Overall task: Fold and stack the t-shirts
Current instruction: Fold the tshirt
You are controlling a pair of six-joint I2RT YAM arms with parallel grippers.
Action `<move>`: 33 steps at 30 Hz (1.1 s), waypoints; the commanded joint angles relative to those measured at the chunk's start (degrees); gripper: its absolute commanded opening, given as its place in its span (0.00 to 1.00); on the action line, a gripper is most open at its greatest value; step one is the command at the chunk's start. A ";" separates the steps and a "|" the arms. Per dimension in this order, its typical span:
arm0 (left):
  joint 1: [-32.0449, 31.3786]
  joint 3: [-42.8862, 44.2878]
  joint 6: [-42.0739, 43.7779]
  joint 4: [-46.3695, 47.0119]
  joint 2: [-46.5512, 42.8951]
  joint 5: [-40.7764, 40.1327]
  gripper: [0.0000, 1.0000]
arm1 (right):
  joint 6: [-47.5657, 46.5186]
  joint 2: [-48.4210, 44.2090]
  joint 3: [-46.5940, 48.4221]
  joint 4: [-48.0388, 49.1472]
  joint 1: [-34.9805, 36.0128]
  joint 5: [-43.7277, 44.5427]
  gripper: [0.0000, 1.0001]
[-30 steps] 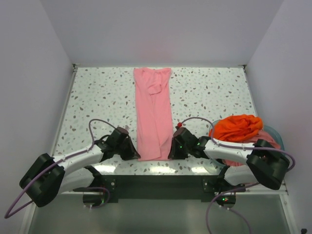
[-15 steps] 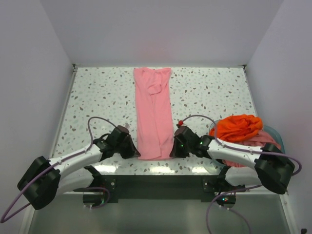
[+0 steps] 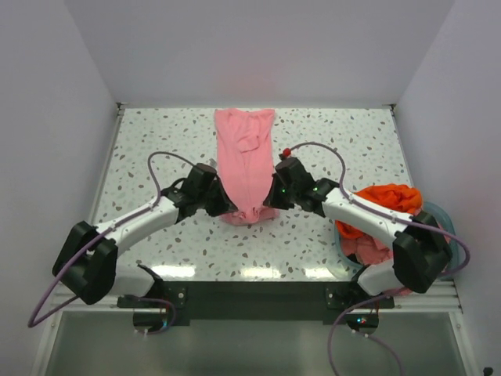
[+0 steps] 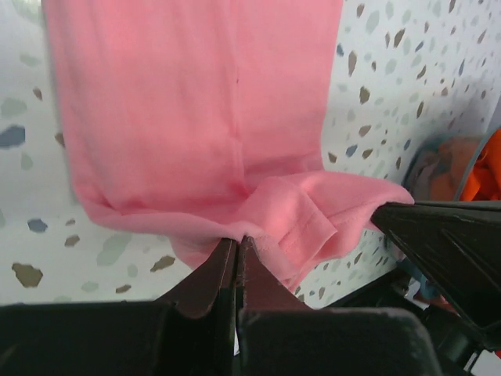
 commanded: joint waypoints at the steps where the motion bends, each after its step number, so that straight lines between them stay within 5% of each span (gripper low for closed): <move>1: 4.29 5.68 3.96 2.98 3.06 -0.28 0.00 | -3.94 5.27 7.16 0.82 -2.88 1.14 0.00; 17: 12.04 30.20 9.42 2.45 23.81 -6.96 0.00 | -10.27 26.73 32.12 1.80 -11.31 -0.44 0.00; 33: 17.32 37.07 6.35 2.02 36.12 -7.75 0.00 | -10.36 41.24 44.61 -1.46 -15.45 -0.62 0.00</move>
